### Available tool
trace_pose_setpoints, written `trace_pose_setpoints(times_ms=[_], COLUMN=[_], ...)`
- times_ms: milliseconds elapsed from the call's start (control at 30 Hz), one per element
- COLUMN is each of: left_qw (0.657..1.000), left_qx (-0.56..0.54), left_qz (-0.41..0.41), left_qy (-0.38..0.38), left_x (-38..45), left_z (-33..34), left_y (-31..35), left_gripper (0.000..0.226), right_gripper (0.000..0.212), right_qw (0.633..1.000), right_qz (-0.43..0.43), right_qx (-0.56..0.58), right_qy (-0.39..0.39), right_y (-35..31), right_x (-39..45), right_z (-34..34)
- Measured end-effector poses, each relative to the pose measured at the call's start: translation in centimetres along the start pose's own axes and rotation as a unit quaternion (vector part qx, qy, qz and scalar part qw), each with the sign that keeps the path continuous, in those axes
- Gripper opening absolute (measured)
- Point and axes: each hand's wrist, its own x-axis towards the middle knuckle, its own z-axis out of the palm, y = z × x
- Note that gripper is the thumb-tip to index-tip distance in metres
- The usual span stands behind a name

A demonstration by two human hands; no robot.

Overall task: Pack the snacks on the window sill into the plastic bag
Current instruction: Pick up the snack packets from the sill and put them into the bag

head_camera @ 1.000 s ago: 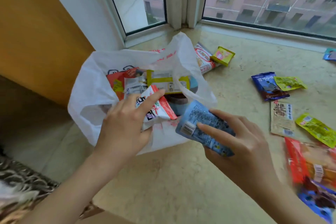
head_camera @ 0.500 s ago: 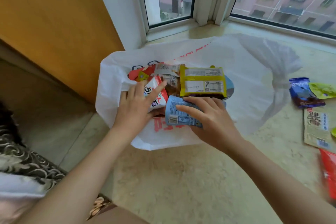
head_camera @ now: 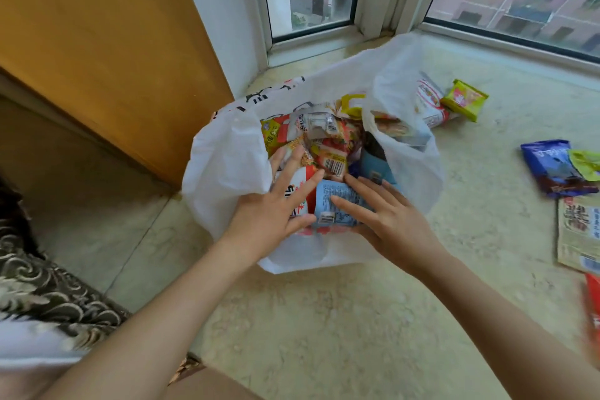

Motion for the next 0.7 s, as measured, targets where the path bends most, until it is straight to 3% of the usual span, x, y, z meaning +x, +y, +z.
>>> trace_pose_setpoints(times_ms=[367, 700], left_qw=[0.995, 0.988], left_qx=[-0.062, -0.143], left_qz=[-0.04, -0.01], left_qy=[0.071, 0.055], left_x=[0.9, 2.0], left_z=[-2.4, -2.4], left_y=[3.7, 7.6], left_gripper=[0.061, 0.059], right_gripper=[0.059, 0.042], right_qw=[0.998, 0.994], right_qz=[0.041, 0.087], right_qx=[0.003, 0.013], right_qy=[0.057, 0.067], right_y=[0.7, 1.7], right_x=[-1.8, -5.7], right_z=[-1.9, -2.3])
